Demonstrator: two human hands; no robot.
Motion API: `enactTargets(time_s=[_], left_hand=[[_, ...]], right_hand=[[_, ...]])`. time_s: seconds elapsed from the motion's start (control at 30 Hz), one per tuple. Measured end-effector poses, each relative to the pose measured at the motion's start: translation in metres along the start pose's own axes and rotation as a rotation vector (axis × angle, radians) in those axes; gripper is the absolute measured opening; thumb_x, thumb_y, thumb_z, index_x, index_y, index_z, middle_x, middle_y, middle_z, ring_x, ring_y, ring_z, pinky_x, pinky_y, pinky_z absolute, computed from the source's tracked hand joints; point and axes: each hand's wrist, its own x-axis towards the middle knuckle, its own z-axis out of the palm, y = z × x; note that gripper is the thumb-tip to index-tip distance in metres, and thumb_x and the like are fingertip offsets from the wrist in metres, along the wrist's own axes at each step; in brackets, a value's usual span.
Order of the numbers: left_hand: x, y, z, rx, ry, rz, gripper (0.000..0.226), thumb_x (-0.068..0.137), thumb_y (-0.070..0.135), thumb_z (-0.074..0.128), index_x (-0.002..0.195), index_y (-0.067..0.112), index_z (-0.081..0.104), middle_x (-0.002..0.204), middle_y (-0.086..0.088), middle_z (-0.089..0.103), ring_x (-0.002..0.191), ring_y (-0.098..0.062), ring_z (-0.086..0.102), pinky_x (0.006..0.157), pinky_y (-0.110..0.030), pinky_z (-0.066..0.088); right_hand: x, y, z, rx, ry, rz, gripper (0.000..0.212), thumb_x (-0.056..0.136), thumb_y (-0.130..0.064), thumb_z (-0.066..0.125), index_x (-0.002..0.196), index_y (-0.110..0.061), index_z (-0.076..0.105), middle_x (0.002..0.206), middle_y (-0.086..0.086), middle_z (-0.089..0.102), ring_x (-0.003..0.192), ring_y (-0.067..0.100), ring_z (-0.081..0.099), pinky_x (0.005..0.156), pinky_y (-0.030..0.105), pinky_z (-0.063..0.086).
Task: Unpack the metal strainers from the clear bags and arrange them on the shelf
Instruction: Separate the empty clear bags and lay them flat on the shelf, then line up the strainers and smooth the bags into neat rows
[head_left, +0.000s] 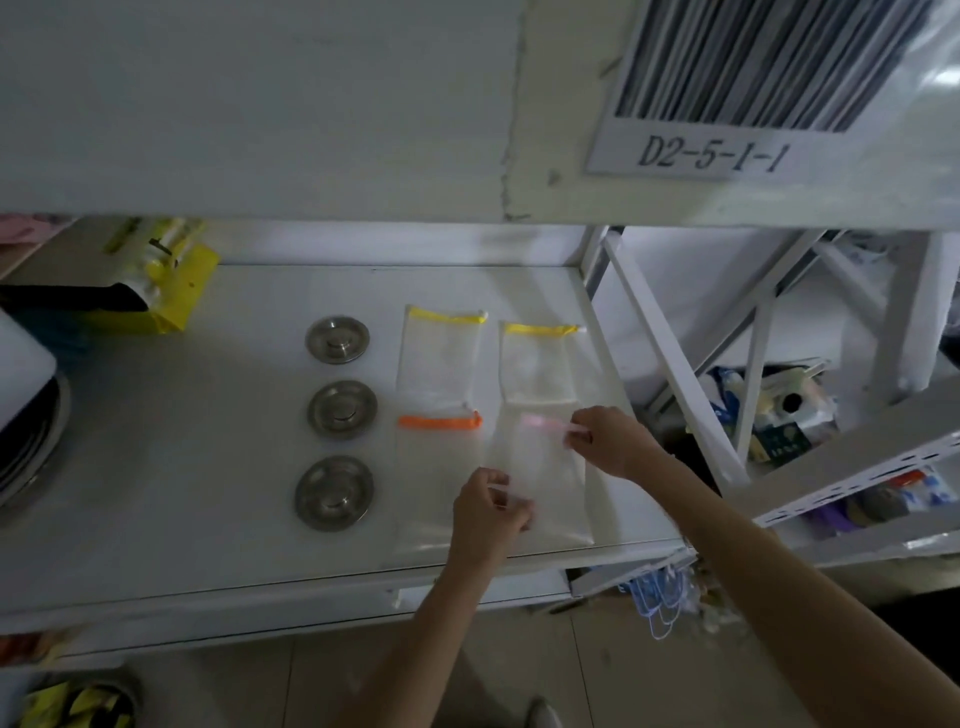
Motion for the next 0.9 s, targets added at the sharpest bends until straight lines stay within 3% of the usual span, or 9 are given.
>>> enactTargets(time_s=[0.17,0.3,0.47,0.57,0.63,0.7,0.77,0.9], left_hand=[[0.005,0.002,0.013,0.324,0.035,0.170,0.034,0.081,0.003,0.064,0.107,0.017,0.047,0.081,-0.011,0.070,0.073,-0.023,0.069,0.069,-0.036,0.057],[0.002,-0.004,0.014,0.442,0.028,0.240,0.018,0.087,0.003,0.057,0.104,0.011,0.059,0.083,-0.009,0.070,0.076,-0.020,0.066,0.071,-0.029,0.053],[-0.007,-0.005,-0.008,0.462,0.013,0.260,0.021,0.088,0.011,0.066,0.109,0.011,0.065,0.095,-0.003,0.073,0.084,-0.014,0.070,0.081,-0.027,0.056],[-0.012,-0.007,-0.044,0.523,0.119,0.329,0.014,0.086,0.016,0.066,0.099,0.016,0.068,0.087,0.003,0.072,0.073,-0.010,0.066,0.072,-0.026,0.054],[-0.015,-0.012,-0.077,0.597,0.243,0.402,0.013,0.084,0.018,0.069,0.096,0.017,0.066,0.088,0.003,0.067,0.076,-0.013,0.063,0.069,-0.030,0.050],[-0.015,-0.018,-0.112,0.712,0.382,0.461,0.025,0.078,0.022,0.076,0.099,0.012,0.065,0.096,-0.004,0.065,0.087,-0.024,0.062,0.073,-0.035,0.051],[-0.010,-0.025,-0.141,0.820,0.481,0.440,0.048,0.067,0.028,0.085,0.104,0.006,0.065,0.106,-0.012,0.065,0.097,-0.034,0.061,0.080,-0.042,0.053],[0.001,-0.036,-0.174,0.866,0.478,0.295,0.097,0.049,0.051,0.090,0.125,-0.001,0.058,0.124,-0.020,0.061,0.112,-0.041,0.056,0.089,-0.049,0.051]], right_hand=[[0.015,-0.012,0.011,-0.289,0.073,-0.022,0.018,0.092,-0.019,0.046,0.104,-0.011,0.057,0.094,0.008,0.067,0.085,0.027,0.066,0.078,0.038,0.054],[0.022,-0.020,0.019,-0.505,0.127,-0.082,0.020,0.087,-0.008,0.047,0.106,-0.013,0.049,0.095,0.006,0.065,0.087,0.025,0.064,0.074,0.033,0.043],[0.029,-0.022,0.029,-0.538,0.202,-0.043,0.035,0.080,-0.009,0.050,0.115,-0.012,0.044,0.103,0.007,0.060,0.095,0.026,0.058,0.085,0.037,0.042],[0.031,-0.031,0.034,-0.562,0.364,-0.095,0.045,0.071,-0.008,0.058,0.115,-0.006,0.048,0.110,0.013,0.057,0.101,0.032,0.055,0.090,0.042,0.044],[0.032,-0.051,0.037,-0.494,0.450,-0.179,0.046,0.068,-0.008,0.064,0.113,-0.005,0.052,0.109,0.015,0.059,0.099,0.034,0.057,0.089,0.044,0.047],[0.038,-0.084,0.043,-0.300,0.419,-0.287,0.041,0.074,-0.013,0.065,0.113,-0.008,0.054,0.111,0.013,0.058,0.100,0.032,0.057,0.087,0.042,0.049],[0.044,-0.126,0.052,-0.035,0.272,-0.354,0.041,0.081,-0.023,0.062,0.119,-0.011,0.051,0.118,0.010,0.055,0.108,0.029,0.054,0.088,0.042,0.049],[0.061,-0.199,0.081,0.202,0.090,-0.367,0.058,0.079,-0.036,0.068,0.127,-0.013,0.046,0.131,0.008,0.051,0.121,0.028,0.049,0.097,0.037,0.042]])
